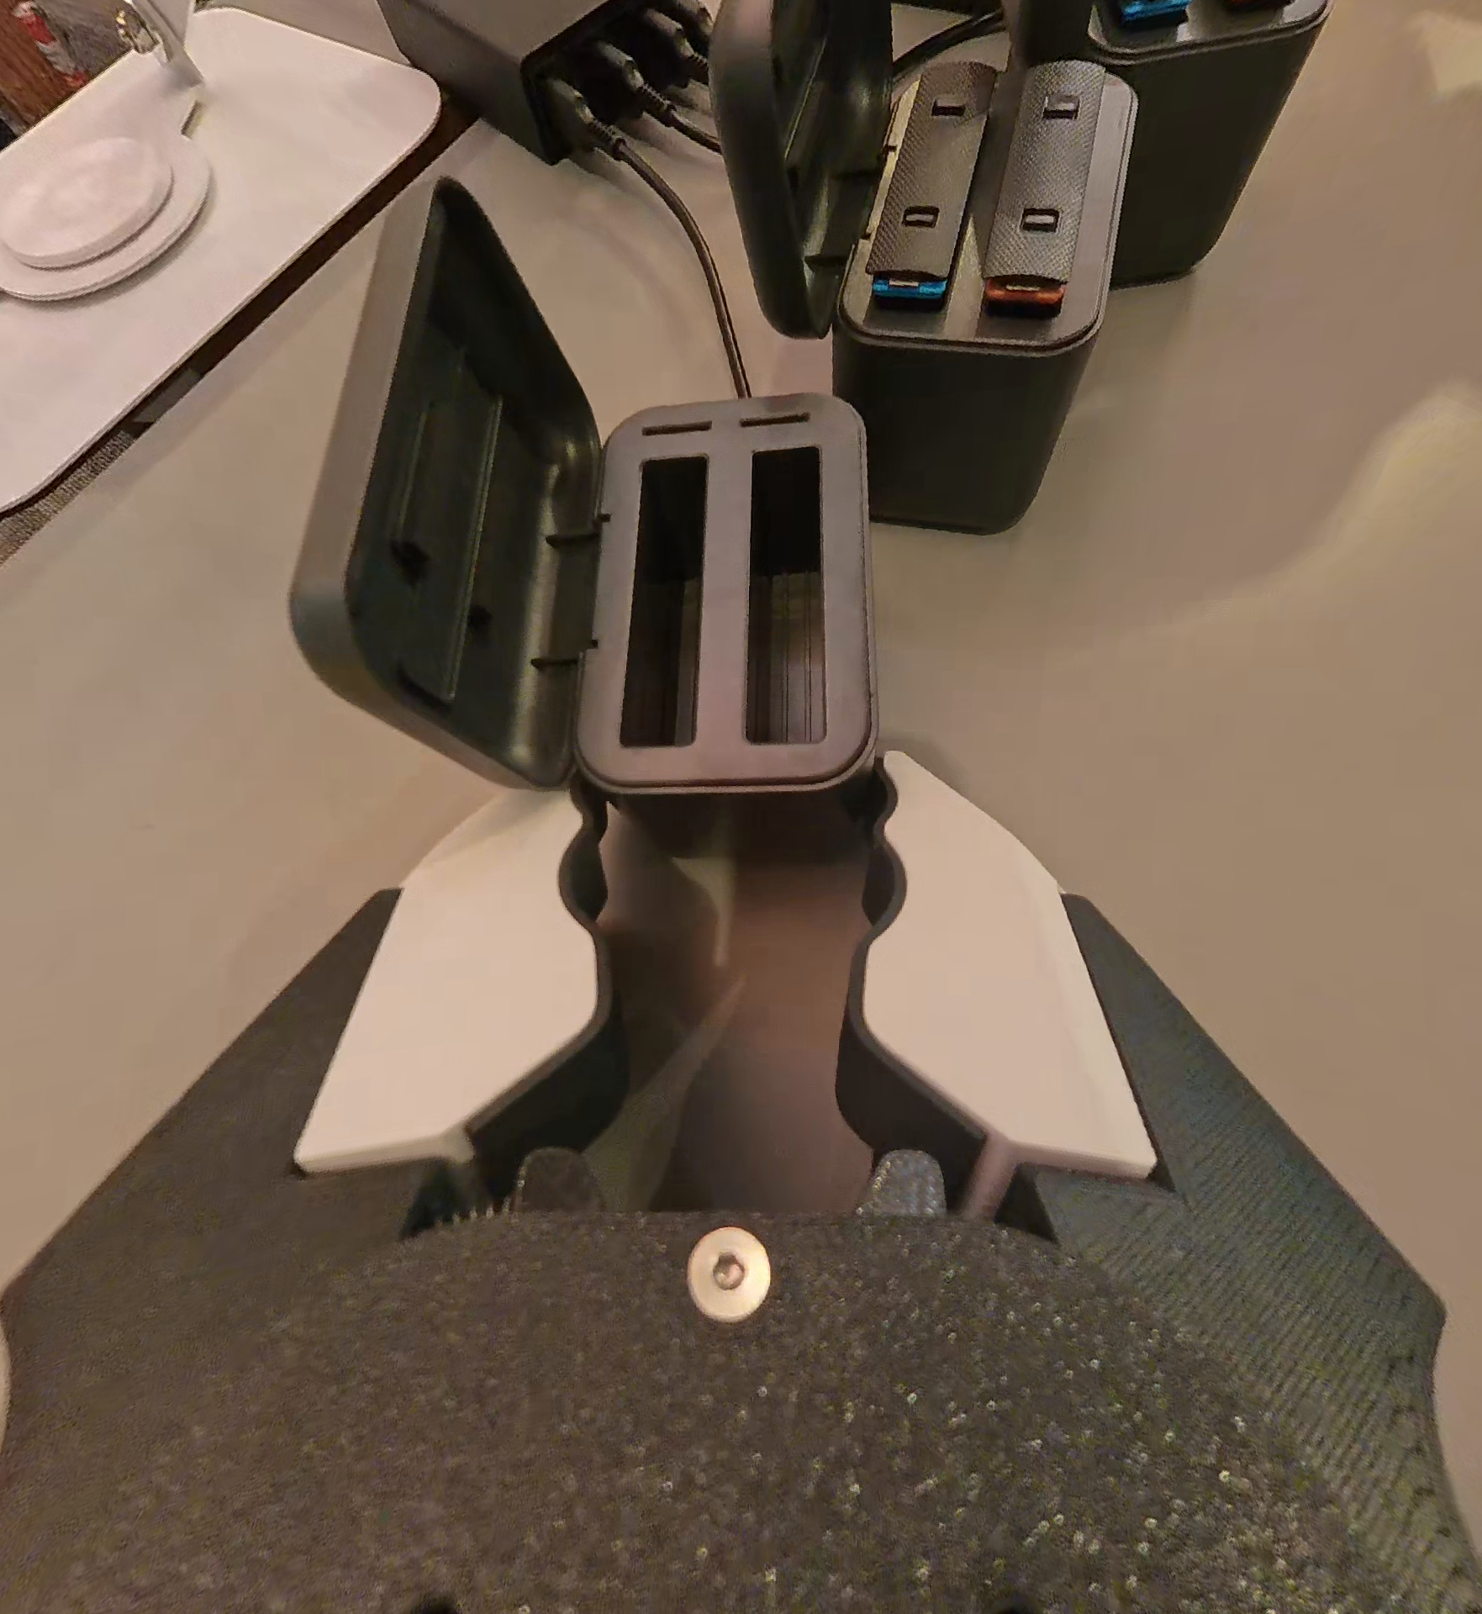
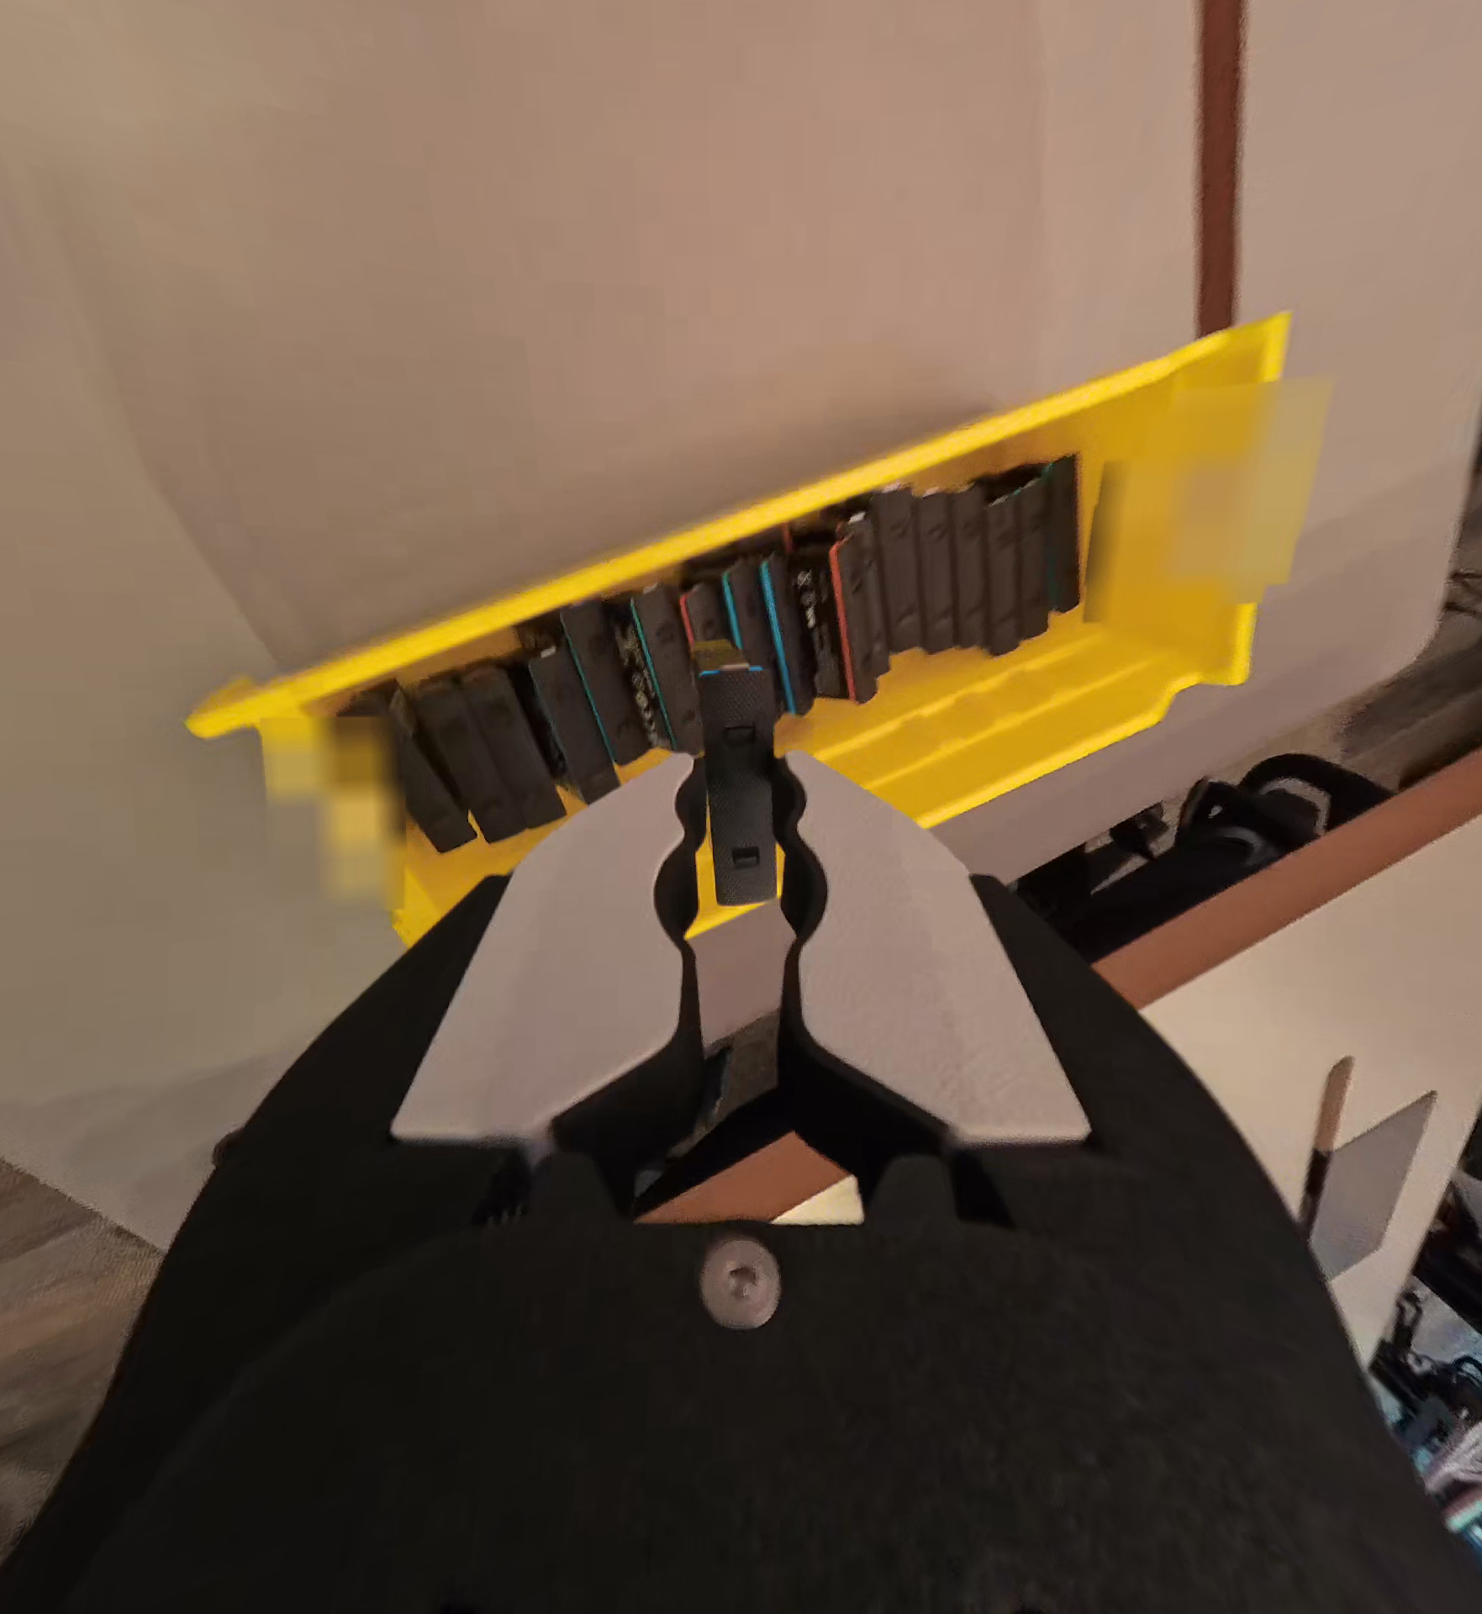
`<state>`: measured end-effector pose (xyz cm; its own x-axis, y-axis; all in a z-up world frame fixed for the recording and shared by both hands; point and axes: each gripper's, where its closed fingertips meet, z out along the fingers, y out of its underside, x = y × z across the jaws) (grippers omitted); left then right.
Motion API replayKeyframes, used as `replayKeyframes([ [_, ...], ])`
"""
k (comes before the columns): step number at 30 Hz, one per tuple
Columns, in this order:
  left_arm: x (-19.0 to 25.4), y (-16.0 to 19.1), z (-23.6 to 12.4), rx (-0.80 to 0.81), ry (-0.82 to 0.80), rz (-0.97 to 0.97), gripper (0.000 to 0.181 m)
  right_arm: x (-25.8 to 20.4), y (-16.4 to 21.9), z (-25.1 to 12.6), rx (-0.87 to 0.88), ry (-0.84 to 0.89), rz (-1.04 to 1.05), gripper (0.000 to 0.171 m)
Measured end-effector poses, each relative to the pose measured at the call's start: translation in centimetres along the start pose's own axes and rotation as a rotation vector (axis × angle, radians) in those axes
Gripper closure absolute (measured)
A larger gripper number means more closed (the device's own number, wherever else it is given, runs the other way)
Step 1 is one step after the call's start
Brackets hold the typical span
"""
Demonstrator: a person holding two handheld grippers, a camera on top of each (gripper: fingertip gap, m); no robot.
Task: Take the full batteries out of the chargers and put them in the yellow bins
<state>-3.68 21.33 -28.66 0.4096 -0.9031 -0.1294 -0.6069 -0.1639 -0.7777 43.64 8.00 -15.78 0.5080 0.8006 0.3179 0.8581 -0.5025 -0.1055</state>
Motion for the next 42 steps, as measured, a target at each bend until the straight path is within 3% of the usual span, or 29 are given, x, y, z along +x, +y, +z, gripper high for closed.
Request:
replayKeyframes([
  [5,0.1,0.0,0.0,-0.004,0.011,-0.008,0.124,-1.5,2.0,2.6,-0.046,-0.084,-0.010,0.157],
  [14,0.1,0.1,0.0,-0.004,0.009,-0.008,0.124,-1.9,1.4,4.3,-0.080,-0.161,-0.047,0.157],
  [21,0.1,0.1,0.1,-0.005,0.013,-0.011,0.124,3.6,-1.5,3.1,-0.053,-0.080,-0.041,0.157],
  [31,0.1,0.1,0.1,-0.004,0.013,-0.011,0.124,10.5,-3.3,8.2,-0.087,-0.001,-0.042,0.157],
  [42,0.1,0.1,0.1,-0.005,0.015,-0.014,0.124,13.2,-2.3,10.6,-0.123,0.142,-0.134,0.156],
])
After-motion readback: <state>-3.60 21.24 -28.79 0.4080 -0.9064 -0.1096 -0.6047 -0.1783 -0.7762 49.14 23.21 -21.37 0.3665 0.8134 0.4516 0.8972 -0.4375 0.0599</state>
